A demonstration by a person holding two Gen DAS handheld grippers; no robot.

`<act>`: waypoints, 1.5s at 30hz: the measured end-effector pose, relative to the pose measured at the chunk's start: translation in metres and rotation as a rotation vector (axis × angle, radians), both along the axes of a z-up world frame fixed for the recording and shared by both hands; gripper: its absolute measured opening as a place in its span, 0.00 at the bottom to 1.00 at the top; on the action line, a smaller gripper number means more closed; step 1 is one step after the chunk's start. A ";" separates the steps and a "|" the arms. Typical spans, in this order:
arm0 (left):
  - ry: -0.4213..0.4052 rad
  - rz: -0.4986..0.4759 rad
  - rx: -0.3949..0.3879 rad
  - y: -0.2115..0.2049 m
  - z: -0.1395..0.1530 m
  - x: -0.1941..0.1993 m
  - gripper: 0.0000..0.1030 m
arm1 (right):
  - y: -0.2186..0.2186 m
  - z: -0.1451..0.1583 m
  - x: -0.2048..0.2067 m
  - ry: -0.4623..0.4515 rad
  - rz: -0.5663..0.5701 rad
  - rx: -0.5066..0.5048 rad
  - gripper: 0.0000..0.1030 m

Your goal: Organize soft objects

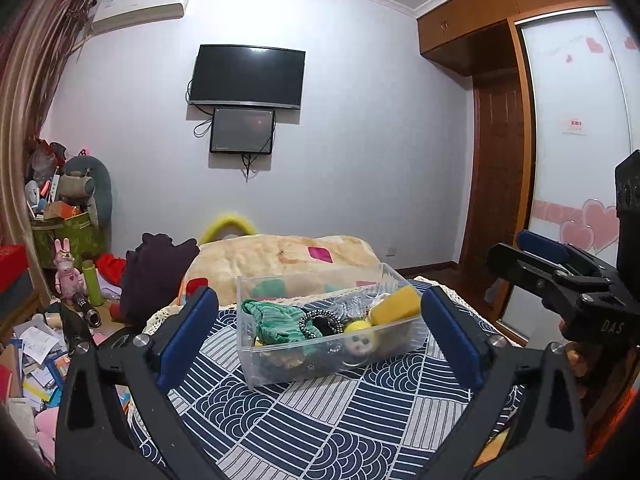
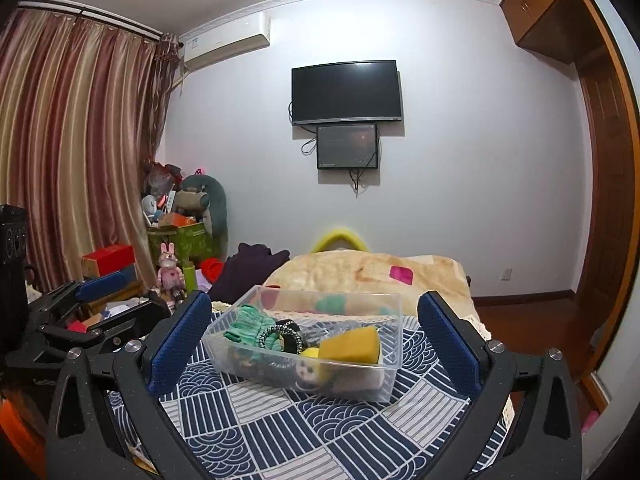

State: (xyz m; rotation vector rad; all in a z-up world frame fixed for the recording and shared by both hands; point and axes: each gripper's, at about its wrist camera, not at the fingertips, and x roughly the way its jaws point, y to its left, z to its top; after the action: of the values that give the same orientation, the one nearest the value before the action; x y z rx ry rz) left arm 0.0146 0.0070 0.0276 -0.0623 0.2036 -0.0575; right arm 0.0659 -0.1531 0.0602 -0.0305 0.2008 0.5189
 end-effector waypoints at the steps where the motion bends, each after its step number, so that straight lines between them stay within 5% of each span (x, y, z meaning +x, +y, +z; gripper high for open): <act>1: 0.000 0.000 0.001 0.000 0.000 0.000 1.00 | 0.000 0.000 0.000 -0.001 0.000 0.001 1.00; 45: 0.046 -0.063 -0.023 0.001 0.000 0.002 1.00 | 0.004 0.000 -0.007 0.018 0.000 0.007 1.00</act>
State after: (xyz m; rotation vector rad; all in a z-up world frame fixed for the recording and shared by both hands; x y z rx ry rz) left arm 0.0166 0.0083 0.0274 -0.0806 0.2509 -0.1215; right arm 0.0589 -0.1491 0.0601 -0.0187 0.2164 0.5199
